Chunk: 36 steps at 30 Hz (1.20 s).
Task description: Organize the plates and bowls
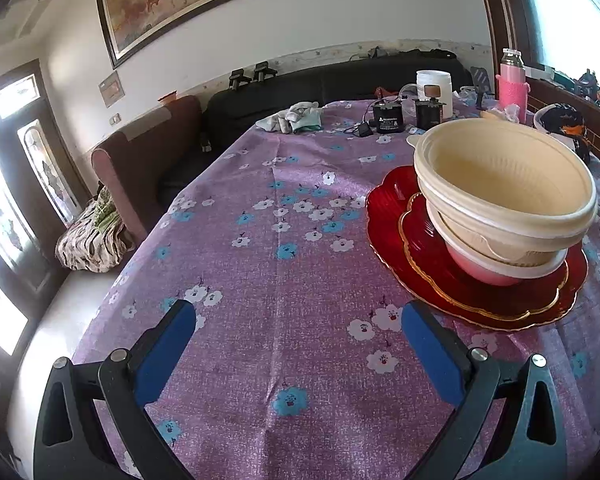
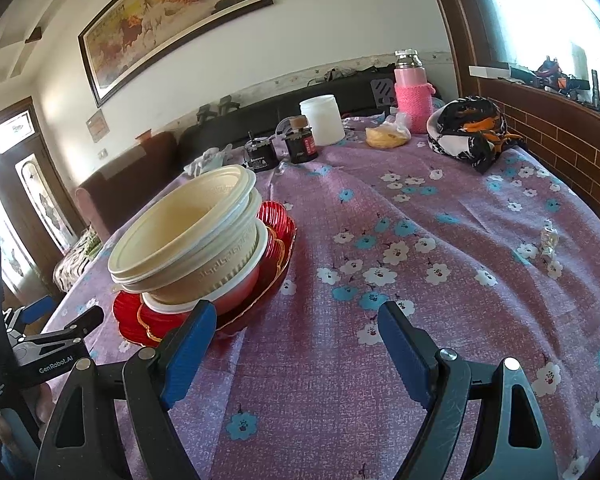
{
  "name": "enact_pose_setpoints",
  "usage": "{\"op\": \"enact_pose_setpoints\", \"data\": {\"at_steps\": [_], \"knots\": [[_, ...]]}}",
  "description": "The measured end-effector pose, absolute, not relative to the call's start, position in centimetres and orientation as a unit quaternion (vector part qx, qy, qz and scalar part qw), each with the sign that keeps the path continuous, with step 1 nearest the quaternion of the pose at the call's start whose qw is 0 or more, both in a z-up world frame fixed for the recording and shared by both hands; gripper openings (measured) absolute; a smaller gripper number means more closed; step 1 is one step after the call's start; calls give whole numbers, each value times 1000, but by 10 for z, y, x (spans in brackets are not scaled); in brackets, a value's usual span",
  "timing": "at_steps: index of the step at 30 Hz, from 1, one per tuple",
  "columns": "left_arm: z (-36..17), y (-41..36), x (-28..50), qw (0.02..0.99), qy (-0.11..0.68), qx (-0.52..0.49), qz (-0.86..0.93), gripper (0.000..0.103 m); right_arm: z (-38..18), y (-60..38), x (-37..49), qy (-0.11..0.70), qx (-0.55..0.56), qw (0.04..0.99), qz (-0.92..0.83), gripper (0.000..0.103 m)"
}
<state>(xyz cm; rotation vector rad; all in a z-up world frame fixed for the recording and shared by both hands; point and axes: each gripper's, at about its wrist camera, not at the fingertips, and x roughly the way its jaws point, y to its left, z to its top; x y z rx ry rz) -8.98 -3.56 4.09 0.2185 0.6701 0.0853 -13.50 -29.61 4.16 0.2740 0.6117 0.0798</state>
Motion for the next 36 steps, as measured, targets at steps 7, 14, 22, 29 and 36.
{"op": "enact_pose_setpoints", "data": {"at_steps": [7,14,22,29,36], "knots": [[40,-35,-89,936,333,107,41,103,42,-296,-136,298,135,944,39,87],[39,-35,-87,934,337,109,40,103,43,-296,-138,297,135,944,38,87],[38,-34,-87,934,338,110,39,103,43,-297,-138,297,136,944,37,87],[36,-33,-86,933,339,111,39,103,43,-296,-138,298,136,944,37,87],[35,-33,-87,933,340,112,40,103,43,-297,-138,297,136,944,38,87]]}}
